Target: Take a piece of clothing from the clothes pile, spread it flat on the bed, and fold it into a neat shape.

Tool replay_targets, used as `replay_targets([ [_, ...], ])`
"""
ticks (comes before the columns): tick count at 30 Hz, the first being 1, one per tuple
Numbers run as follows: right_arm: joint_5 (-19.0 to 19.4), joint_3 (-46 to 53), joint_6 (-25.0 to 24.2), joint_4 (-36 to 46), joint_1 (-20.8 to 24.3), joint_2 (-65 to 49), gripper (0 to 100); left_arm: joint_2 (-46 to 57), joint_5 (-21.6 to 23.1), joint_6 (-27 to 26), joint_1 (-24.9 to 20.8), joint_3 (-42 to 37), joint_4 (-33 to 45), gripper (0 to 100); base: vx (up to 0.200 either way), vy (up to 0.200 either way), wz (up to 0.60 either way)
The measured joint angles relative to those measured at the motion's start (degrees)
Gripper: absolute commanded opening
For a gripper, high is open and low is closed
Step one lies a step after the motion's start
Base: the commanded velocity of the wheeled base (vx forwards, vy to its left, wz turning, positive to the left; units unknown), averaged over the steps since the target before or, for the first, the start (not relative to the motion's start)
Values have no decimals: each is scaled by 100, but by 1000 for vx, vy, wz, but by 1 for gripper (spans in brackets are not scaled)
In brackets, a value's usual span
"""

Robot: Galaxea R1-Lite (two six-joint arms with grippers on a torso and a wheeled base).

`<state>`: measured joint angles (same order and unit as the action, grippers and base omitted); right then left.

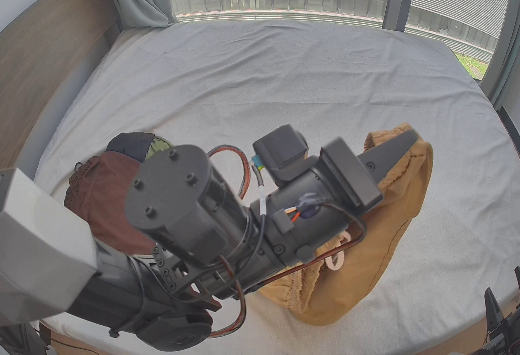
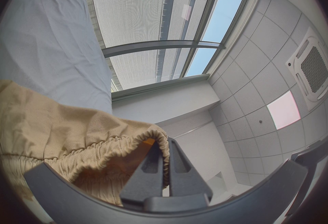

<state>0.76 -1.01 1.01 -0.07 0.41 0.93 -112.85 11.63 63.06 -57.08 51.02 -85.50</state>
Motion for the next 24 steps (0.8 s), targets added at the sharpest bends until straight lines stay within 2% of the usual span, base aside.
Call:
replay_targets([
  [11,0,0,0,2,-1,0,100,607,-39,455,-72,968,780,0,0,0,0],
  [15,-5,0,0,7,0,0,100,797,-266,752,-41,1220,811,0,0,0,0],
  [21,-7,0,0,7,2,0,100,902,-347,798,123,1146,855,0,0,0,0],
  [24,-10,0,0,7,2,0,100,922,-318,733,315,767,842,0,0,0,0],
])
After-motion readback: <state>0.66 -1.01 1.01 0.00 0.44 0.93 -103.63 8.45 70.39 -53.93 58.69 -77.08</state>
